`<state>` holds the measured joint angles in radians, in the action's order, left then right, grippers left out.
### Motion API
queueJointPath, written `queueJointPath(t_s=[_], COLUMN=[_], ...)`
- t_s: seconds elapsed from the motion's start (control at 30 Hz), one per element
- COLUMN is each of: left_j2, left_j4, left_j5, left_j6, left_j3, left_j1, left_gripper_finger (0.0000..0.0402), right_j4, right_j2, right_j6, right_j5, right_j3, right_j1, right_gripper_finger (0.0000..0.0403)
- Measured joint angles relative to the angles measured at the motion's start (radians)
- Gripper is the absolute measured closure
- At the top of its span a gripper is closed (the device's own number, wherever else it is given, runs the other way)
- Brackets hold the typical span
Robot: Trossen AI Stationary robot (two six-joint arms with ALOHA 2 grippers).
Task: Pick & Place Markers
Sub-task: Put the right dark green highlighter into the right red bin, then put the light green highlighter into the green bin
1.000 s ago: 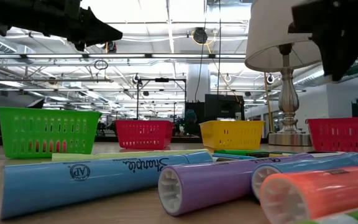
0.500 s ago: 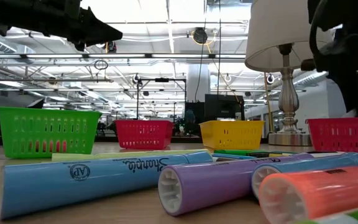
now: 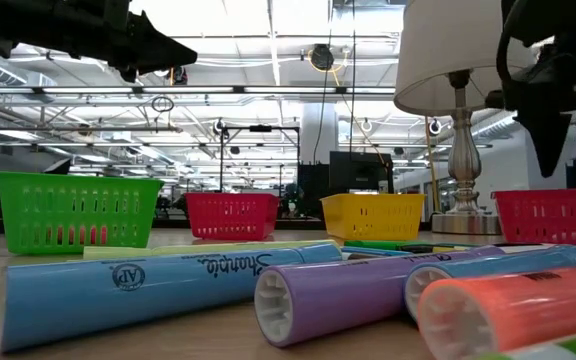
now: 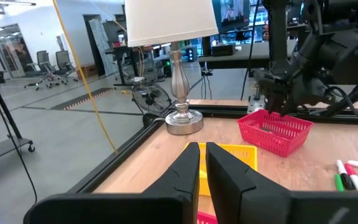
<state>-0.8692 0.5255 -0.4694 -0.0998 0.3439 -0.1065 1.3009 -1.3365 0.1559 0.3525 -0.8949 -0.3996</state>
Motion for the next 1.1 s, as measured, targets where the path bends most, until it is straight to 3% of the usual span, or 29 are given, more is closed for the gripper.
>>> queueJointPath(t_s=[0.27, 0.37, 0.47, 0.57, 0.67, 0.77, 0.9, 1.1], left_j2=[0.000, 0.000, 0.000, 0.000, 0.000, 0.000, 0.000, 0.000], left_j4=[-0.001, -0.008, -0.019, -0.022, -0.022, -0.022, -0.023, -0.009], left_j5=[0.000, 0.001, 0.002, 0.002, 0.003, 0.003, 0.005, 0.004], left_j6=[0.000, 0.000, 0.000, -0.001, -0.001, -0.001, -0.001, 0.002], left_j3=[0.000, 0.000, 0.000, 0.000, 0.000, 0.000, 0.000, 0.000], left_j1=[0.000, 0.000, 0.000, 0.000, 0.000, 0.000, 0.000, 0.000], left_gripper_finger=[0.0364, 0.0364, 0.0364, 0.0364, 0.0364, 0.0364, 0.0364, 0.0364], right_j4=[0.070, -0.056, -0.358, -0.641, -0.834, -0.965, -1.148, -1.367], right_j2=[0.127, 0.217, 0.336, 0.449, 0.564, 0.693, 0.873, 1.102], right_j6=[0.165, 0.169, 0.054, -0.106, -0.201, -0.233, -0.285, -0.408], right_j5=[-0.010, 0.021, 0.099, 0.113, 0.115, 0.104, 0.012, 0.021], right_j3=[-0.239, -0.325, -0.331, -0.252, -0.121, 0.041, 0.243, 0.437], right_j1=[-0.034, -0.087, -0.177, -0.256, -0.306, -0.326, -0.327, -0.303], right_gripper_finger=[0.0296, 0.0321, 0.0352, 0.0388, 0.0397, 0.0396, 0.0402, 0.0402])
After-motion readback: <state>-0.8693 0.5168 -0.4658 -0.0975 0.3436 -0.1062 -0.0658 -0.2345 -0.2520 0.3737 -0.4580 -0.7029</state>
